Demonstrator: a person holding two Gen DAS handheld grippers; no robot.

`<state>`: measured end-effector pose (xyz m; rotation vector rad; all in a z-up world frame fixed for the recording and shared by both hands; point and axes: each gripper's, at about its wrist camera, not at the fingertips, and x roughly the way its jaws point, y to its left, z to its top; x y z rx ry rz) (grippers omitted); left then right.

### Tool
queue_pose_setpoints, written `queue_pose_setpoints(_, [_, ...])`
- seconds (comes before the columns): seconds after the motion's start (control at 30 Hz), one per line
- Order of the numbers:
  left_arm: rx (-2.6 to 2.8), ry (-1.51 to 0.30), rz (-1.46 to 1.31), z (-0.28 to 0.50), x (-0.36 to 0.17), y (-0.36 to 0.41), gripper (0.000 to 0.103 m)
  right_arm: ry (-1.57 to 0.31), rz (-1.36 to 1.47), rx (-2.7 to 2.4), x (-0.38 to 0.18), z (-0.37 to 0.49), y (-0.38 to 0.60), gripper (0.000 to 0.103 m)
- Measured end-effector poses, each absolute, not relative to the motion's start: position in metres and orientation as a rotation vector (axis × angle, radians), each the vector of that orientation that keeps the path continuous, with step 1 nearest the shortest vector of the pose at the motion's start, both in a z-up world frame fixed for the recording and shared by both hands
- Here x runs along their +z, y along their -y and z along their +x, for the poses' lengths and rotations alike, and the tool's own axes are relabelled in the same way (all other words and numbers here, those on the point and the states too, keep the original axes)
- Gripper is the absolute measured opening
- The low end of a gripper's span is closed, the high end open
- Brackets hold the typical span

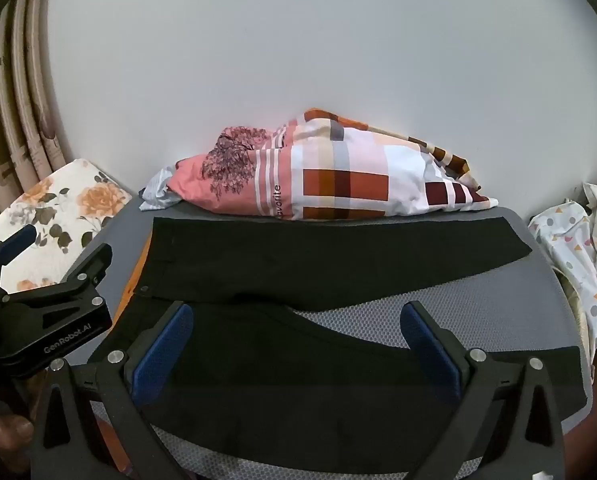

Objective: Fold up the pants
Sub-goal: 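Move both grippers open toward the black pants on the grey mat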

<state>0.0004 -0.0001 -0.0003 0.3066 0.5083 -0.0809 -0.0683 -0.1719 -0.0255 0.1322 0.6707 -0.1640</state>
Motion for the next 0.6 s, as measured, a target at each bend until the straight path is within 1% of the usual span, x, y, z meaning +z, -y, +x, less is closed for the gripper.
queue_pose_setpoints(0.3, [-0.082, -0.540, 0.274, 0.000, -0.024, -0.014, 0.103, -0.680, 0.132, -0.165, -0.029, -0.067, 0.173, 0.103])
queue_pose_setpoints(0.4, [-0.079, -0.573, 0.268, 0.013, -0.025, -0.016, 0.103, -0.686, 0.135, -0.162, -0.027, -0.065, 0.175, 0.103])
queue_pose_setpoints(0.6, [-0.077, -0.590, 0.267, 0.019, -0.031, -0.015, 0.103, -0.705, 0.123, -0.164, -0.041, -0.059, 0.172, 0.103])
